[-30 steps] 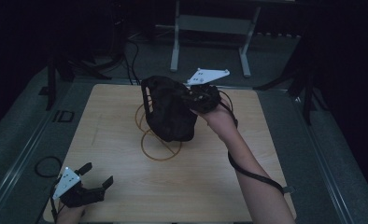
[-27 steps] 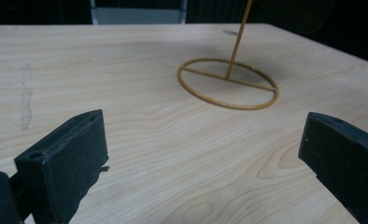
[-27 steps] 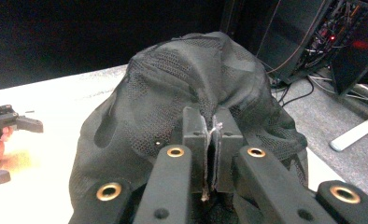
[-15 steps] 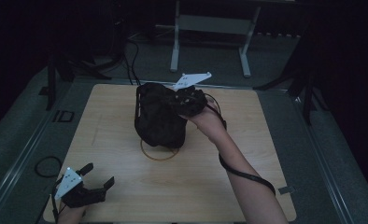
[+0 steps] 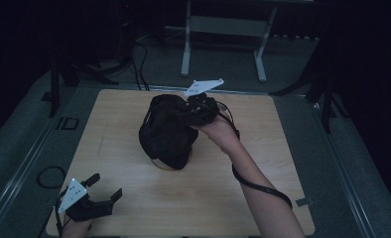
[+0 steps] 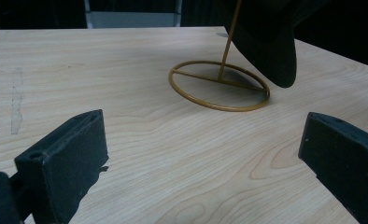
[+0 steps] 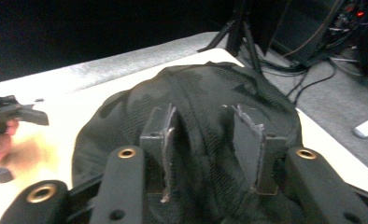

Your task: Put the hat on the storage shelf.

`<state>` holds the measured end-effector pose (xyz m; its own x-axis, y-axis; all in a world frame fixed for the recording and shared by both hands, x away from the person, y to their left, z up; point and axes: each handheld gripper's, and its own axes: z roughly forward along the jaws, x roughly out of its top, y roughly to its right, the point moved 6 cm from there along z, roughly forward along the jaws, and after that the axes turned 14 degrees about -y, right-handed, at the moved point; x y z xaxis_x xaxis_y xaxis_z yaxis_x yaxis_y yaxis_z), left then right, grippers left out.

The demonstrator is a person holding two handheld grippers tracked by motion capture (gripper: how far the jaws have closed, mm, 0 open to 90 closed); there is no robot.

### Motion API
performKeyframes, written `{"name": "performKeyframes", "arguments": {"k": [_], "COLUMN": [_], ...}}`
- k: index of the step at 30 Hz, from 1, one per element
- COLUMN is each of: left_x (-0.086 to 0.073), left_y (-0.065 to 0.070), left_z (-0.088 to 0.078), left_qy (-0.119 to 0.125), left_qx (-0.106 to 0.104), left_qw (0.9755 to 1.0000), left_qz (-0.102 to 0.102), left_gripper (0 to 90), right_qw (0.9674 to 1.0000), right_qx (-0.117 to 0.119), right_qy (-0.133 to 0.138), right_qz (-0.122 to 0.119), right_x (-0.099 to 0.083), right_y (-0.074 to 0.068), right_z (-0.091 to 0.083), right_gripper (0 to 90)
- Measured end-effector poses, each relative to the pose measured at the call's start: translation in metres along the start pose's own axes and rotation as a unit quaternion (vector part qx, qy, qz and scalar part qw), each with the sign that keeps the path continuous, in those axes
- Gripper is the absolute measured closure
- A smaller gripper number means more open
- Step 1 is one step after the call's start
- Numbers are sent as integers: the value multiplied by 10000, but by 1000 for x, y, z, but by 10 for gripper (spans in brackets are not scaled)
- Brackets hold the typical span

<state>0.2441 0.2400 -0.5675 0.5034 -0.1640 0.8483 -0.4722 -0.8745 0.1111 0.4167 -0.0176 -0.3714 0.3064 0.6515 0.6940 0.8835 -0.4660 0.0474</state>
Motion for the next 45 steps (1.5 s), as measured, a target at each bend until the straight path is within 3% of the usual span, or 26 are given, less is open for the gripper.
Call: {"name": "performKeyframes", "arguments": {"k": [1,5,16,22,24,32,45], "left_x": [0,0,0,0,0,0,0], "left_y": [0,0,1,2,2,1,2], "left_z": [0,0,1,2,2,2,3], "left_qy": [15,22,20,21,18,20,17], "left_qx": [-19,-7,-33,-73,-61,-87,-82], "left_qw": [10000,10000,10000,10000,10000,10000,10000], "left_qz": [-1,-16,-19,-32,-24,-38,-26], "left_gripper": [19,18,18,19,18,19,19], "right_qw": [9999,9999,9999,9993,9989,9990,9994], "right_qx": [88,63,47,90,142,151,-60], "right_qy": [-56,-48,136,281,341,348,259], "right_qz": [-52,-97,-5,250,286,242,234], "right_x": [-1,-3,-15,-30,-37,-55,-94], "right_y": [-2,-4,-3,2,5,10,14], "right_z": [-1,-4,-13,-20,-23,-27,-21], "right_gripper": [497,408,314,213,139,123,123]}}
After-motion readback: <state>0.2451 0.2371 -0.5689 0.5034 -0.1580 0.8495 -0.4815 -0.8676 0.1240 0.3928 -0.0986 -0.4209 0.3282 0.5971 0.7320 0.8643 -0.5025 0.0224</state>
